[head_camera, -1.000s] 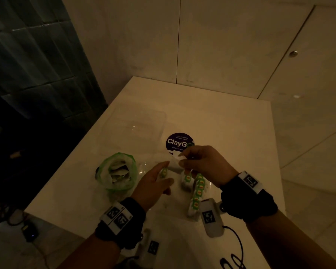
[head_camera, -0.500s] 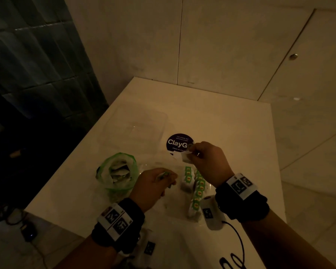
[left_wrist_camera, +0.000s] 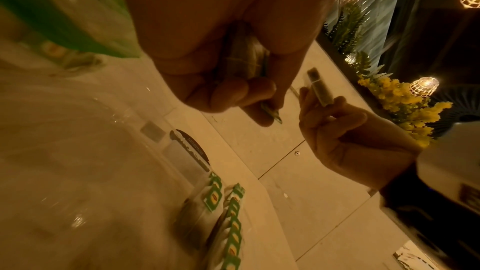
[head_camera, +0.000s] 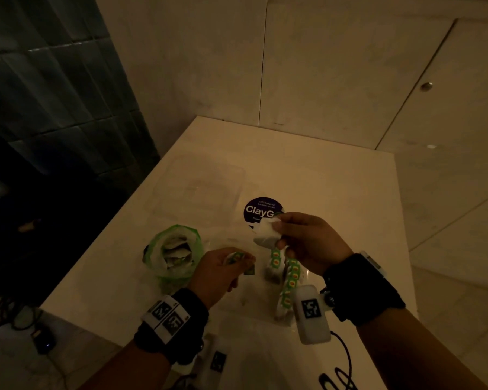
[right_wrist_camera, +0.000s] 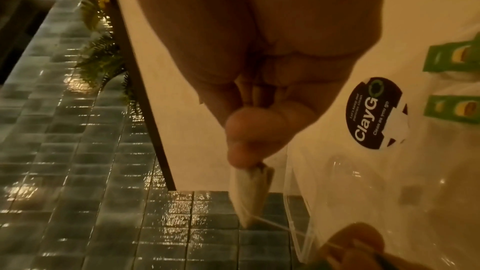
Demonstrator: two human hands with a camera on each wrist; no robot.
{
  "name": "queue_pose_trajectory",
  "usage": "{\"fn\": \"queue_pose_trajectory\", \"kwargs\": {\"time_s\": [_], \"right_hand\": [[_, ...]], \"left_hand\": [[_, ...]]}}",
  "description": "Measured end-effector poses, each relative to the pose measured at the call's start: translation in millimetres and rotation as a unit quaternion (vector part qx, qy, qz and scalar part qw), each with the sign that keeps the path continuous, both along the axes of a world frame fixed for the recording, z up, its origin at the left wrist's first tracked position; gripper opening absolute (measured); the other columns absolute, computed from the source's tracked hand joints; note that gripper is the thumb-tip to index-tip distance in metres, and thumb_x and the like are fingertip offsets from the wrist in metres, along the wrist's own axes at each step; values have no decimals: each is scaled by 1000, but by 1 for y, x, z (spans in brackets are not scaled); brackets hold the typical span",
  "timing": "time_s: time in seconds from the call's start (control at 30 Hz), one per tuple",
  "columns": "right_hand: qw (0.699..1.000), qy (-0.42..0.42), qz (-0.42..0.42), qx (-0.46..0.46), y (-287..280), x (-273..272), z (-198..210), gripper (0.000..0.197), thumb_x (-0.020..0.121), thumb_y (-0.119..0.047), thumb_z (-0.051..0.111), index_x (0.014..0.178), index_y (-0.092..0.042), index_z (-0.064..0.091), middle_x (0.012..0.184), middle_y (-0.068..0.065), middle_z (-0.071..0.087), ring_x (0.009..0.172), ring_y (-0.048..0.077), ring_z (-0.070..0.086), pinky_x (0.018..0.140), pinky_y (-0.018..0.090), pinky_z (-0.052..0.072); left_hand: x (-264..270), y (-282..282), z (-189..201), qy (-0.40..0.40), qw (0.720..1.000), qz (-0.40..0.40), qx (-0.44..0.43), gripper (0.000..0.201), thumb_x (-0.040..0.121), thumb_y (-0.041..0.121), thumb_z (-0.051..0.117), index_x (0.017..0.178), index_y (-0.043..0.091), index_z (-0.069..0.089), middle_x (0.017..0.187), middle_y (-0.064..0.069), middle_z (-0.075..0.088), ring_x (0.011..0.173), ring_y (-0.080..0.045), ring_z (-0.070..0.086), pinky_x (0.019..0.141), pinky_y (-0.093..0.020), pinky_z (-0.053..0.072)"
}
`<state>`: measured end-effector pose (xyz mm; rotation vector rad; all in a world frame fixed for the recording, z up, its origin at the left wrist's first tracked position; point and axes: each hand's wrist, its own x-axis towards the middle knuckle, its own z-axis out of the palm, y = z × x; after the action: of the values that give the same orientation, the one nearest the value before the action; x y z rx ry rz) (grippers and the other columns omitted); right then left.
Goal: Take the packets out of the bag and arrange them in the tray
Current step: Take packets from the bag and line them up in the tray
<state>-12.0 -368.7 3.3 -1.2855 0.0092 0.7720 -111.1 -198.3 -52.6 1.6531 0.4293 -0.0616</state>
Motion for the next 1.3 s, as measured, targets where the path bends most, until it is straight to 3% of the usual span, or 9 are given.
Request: {"fn": "queue_pose_trajectory", "kwargs": {"time_s": [0.13, 0.27, 0.47, 0.77, 0.9, 1.0, 1.1, 1.23, 1.3], "right_hand": [[997, -33, 58, -43, 3, -5, 1, 8, 87, -7, 61, 89, -7, 69, 69, 10, 61, 47, 13, 53, 38, 21, 31], [977, -97, 133, -132, 10, -13, -4, 9, 87, -10, 63, 83, -8, 70, 64, 7, 60, 47, 12, 53, 39, 20, 33], [959, -110, 144, -218, 18, -18, -12, 14, 87, -15, 61, 74, -12, 66, 57, 1, 56, 48, 12, 55, 45, 23, 39], [958, -93, 103, -249, 20, -18, -20, 13, 87, -15, 61, 76, -8, 64, 57, 4, 57, 46, 13, 53, 44, 23, 38], [979, -18, 85, -185, 19, -20, -20, 10, 87, -9, 58, 82, -4, 64, 67, 12, 58, 51, 18, 57, 47, 25, 36], [983, -9, 73, -167, 19, -20, -21, 5, 86, -7, 60, 84, -5, 65, 66, 9, 59, 53, 17, 56, 47, 25, 36], [980, -38, 68, -182, 19, -21, -21, 5, 86, -8, 61, 85, -7, 66, 71, 10, 63, 58, 20, 56, 48, 27, 38], [983, -22, 60, -171, 17, -22, -19, 8, 87, -9, 58, 86, -6, 65, 67, 10, 60, 56, 18, 55, 46, 24, 36], [987, -3, 46, -155, 16, -21, -18, 9, 88, -10, 58, 83, -6, 64, 67, 13, 57, 55, 20, 55, 48, 27, 35]], "left_hand": [[8, 3, 5, -23, 998, 31, 47, 19, 82, 10, 69, 72, 25, 70, 75, -10, 61, 52, -11, 49, 50, -22, 40], [15, 9, 10, -102, 985, 6, 137, 38, 81, 7, 70, 74, 45, 69, 86, -9, 58, 80, -18, 60, 74, -28, 49], [14, 5, 13, -169, 970, -30, 173, 22, 82, 3, 69, 95, 21, 74, 84, 8, 62, 82, -4, 63, 76, -11, 47], [6, 2, 11, -213, 943, -99, 235, 37, 79, 7, 58, 113, 15, 68, 107, 9, 64, 100, -1, 60, 89, -16, 49], [3, 1, 10, -265, 917, -96, 283, 29, 85, 3, 59, 109, 15, 70, 105, 13, 63, 98, 9, 58, 87, -9, 45], [2, -3, 13, -206, 964, -4, 169, 30, 87, 5, 63, 102, 30, 67, 92, 12, 68, 78, 7, 61, 71, -9, 48], [4, -5, 13, -161, 982, 17, 94, 24, 84, 3, 66, 84, 27, 68, 78, 10, 68, 52, -1, 53, 51, -14, 44], [5, -2, 10, -258, 945, -54, 192, 5, 81, 20, 66, 81, 24, 70, 95, 8, 59, 82, -5, 60, 72, -16, 49], [4, 0, 8, -285, 926, -56, 241, 8, 81, 24, 63, 87, 25, 68, 94, 6, 47, 81, -9, 57, 71, -20, 50]]}}
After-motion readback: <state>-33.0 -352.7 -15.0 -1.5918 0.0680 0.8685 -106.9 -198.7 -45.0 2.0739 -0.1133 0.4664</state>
